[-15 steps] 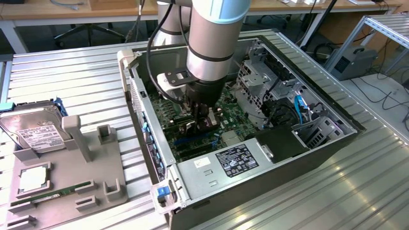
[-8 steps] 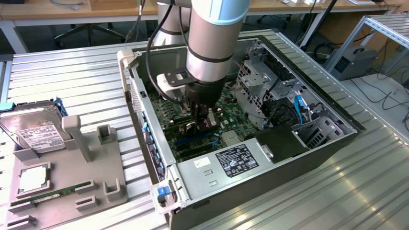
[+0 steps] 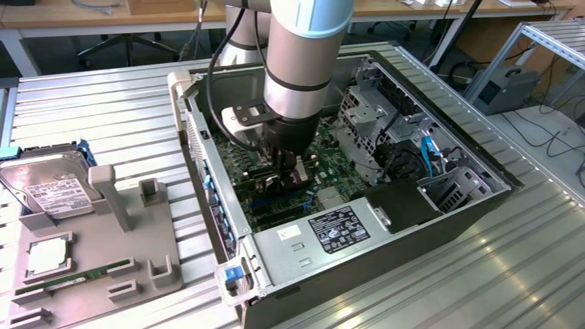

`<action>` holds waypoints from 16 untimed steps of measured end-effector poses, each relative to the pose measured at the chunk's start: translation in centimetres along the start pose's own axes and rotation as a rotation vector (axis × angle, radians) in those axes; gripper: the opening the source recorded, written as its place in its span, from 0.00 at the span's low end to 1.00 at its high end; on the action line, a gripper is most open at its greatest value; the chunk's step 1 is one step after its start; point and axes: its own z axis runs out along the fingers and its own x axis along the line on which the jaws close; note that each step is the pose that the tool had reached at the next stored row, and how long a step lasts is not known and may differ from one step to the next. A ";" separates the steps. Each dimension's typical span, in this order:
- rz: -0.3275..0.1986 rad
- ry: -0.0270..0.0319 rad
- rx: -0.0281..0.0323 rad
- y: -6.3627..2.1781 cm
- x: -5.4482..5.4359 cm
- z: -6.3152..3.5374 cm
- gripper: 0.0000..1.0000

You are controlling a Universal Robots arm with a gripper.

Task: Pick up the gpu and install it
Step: 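Insert the gpu into the slot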

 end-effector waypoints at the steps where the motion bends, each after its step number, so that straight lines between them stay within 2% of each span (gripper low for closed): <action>1: 0.000 0.0000 0.0000 0.00 0.0 0.00 0.27; 16: 0.000 0.0000 0.0000 0.00 0.0 0.21 0.27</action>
